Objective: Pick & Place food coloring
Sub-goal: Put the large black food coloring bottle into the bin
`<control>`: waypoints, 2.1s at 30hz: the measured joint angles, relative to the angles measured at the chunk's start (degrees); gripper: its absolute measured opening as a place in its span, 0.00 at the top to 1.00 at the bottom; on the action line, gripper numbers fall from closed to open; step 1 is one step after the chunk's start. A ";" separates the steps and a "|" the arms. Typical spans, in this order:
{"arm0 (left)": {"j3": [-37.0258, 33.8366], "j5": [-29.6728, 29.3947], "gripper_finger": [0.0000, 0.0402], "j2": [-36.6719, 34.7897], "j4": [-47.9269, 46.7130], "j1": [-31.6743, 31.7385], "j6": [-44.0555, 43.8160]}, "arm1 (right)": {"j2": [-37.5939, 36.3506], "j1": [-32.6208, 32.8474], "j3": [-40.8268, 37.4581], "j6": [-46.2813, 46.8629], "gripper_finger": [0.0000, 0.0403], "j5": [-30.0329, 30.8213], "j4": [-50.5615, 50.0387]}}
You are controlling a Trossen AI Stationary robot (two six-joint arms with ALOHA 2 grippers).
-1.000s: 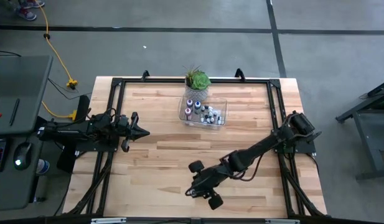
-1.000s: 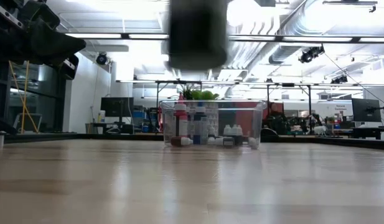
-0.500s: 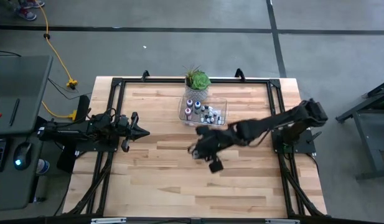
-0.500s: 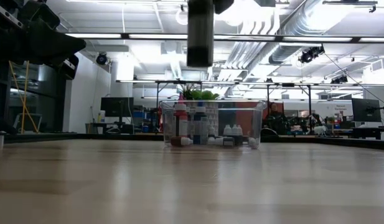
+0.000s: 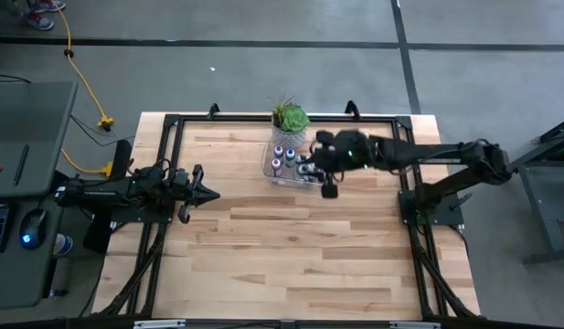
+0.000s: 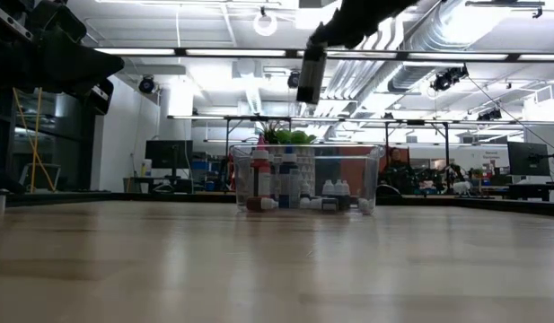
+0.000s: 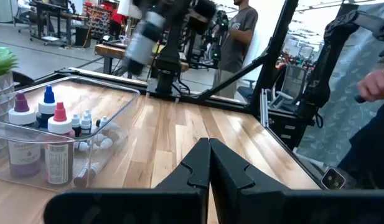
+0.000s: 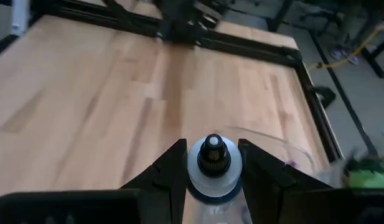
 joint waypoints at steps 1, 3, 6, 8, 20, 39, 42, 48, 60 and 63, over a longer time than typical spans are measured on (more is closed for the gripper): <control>0.01 0.00 1.00 0.00 0.00 0.00 0.00 | 0.00 -1.60 -0.09 -0.53 0.72 -1.14 -0.11; 0.00 0.00 1.00 -0.01 0.00 -0.01 0.00 | 0.41 -4.49 -0.11 -0.99 0.72 -2.83 0.04; 0.00 0.00 1.00 0.00 0.00 -0.02 0.00 | 1.79 -7.34 -0.11 -0.63 0.72 -3.23 1.63; 0.01 0.01 1.00 0.00 0.00 0.00 0.00 | 3.23 -9.06 -0.09 0.73 0.72 -3.50 2.11; 0.01 0.02 1.00 0.00 0.00 -0.02 0.00 | 12.20 -11.62 -0.11 6.45 0.72 -4.35 5.21; 0.01 0.00 1.00 0.00 0.00 0.00 0.00 | 24.73 -11.18 -0.09 11.02 0.71 -4.39 14.50; 0.00 0.00 1.00 0.00 0.00 -0.01 0.00 | 24.81 -11.34 -0.09 11.07 0.71 -4.24 14.07; 0.01 0.00 1.00 0.00 0.00 -0.02 0.00 | 24.84 -12.03 -0.09 11.12 0.68 -3.63 13.44; 0.01 0.00 1.00 0.00 0.00 -0.02 0.00 | 24.84 -12.08 -0.09 13.15 0.65 -3.63 13.09; 0.01 0.00 1.00 0.00 0.00 0.00 0.00 | 24.57 -12.06 -0.09 13.15 0.63 -3.66 14.04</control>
